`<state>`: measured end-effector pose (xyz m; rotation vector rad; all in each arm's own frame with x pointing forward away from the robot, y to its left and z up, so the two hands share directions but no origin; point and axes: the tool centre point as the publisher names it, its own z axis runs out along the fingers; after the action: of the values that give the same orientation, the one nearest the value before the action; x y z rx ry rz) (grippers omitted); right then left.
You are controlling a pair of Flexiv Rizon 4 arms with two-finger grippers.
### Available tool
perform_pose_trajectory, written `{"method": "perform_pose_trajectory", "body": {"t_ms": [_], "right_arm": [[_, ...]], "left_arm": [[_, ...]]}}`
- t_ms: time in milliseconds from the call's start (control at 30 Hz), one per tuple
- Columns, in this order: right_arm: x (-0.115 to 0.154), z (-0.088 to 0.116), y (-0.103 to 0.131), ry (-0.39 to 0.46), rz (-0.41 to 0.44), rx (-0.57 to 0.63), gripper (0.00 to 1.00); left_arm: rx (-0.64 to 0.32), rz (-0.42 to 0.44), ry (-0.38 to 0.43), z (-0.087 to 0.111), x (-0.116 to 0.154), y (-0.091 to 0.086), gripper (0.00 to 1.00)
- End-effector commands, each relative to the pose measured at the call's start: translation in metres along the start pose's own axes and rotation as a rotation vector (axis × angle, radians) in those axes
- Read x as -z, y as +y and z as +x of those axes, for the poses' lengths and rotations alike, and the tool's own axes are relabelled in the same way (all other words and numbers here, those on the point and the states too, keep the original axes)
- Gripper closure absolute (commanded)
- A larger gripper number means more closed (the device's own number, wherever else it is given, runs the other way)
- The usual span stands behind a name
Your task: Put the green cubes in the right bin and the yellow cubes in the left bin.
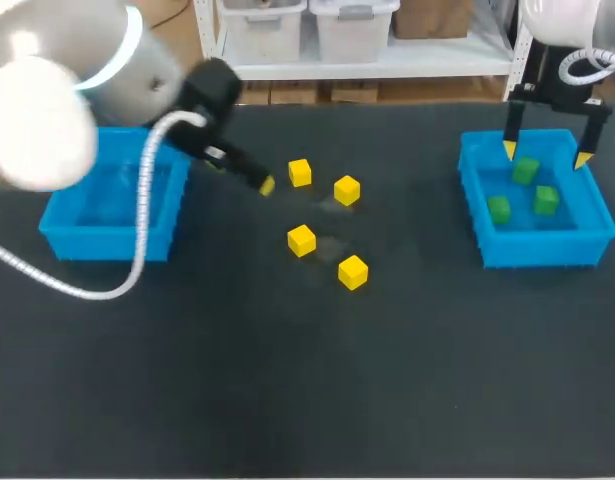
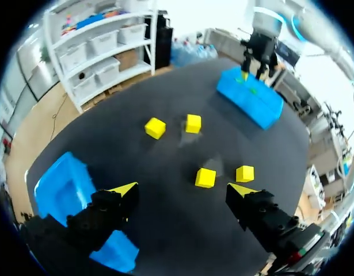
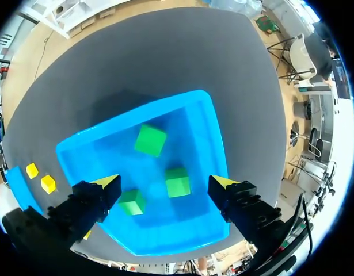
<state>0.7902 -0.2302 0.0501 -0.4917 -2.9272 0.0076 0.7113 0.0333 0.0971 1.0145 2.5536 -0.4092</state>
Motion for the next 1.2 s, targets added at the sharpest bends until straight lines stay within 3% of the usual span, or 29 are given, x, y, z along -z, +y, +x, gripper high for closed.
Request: {"method": "perform_pose_trajectory", "body": {"t_ms": [33,233,400,700,1033,1067,1100,1133,1200], "right_arm": [[-0.001,0.007,-0.003,-0.635,-0.005,-0.002,0.00],[-0.001,0.007,-0.003,-0.635,-0.005,-0.002,0.00],[-0.001,0.007,-0.003,-0.635,-0.005,-0.002,0.00],[-0.001,0.007,-0.003,-0.635,-0.005,-0.002,0.00],[-0.001,0.007,-0.003,-0.635,-0.005,-0.002,0.00],[-0.001,0.007,-0.003,-0.635,-0.005,-0.002,0.00],[-0.001,0.007,-0.003,-0.635,-0.005,-0.002,0.00],[-0.001,0.007,-0.003,-0.635,-0.005,-0.002,0.00],[-0.001,0.007,-0.003,-0.635,-0.005,-0.002,0.00]], "left_arm": [[-0.064,0.002,0.302,-0.027,-0.047,-0.015,0.00],[-0.132,-0.004,0.396,-0.021,-0.061,-0.041,0.00],[-0.148,-0.018,0.463,-0.014,-0.071,-0.049,0.00],[-0.158,-0.097,0.524,-0.001,-0.092,-0.038,0.00],[-0.112,-0.159,0.523,0.004,-0.110,-0.021,0.00],[-0.106,-0.168,0.524,0.005,-0.111,-0.020,0.19],[-0.097,-0.175,0.525,0.005,-0.112,-0.019,0.56],[-0.095,-0.178,0.529,0.005,-0.112,-0.018,1.00],[-0.104,-0.176,0.548,0.007,-0.113,-0.019,1.00]]}}
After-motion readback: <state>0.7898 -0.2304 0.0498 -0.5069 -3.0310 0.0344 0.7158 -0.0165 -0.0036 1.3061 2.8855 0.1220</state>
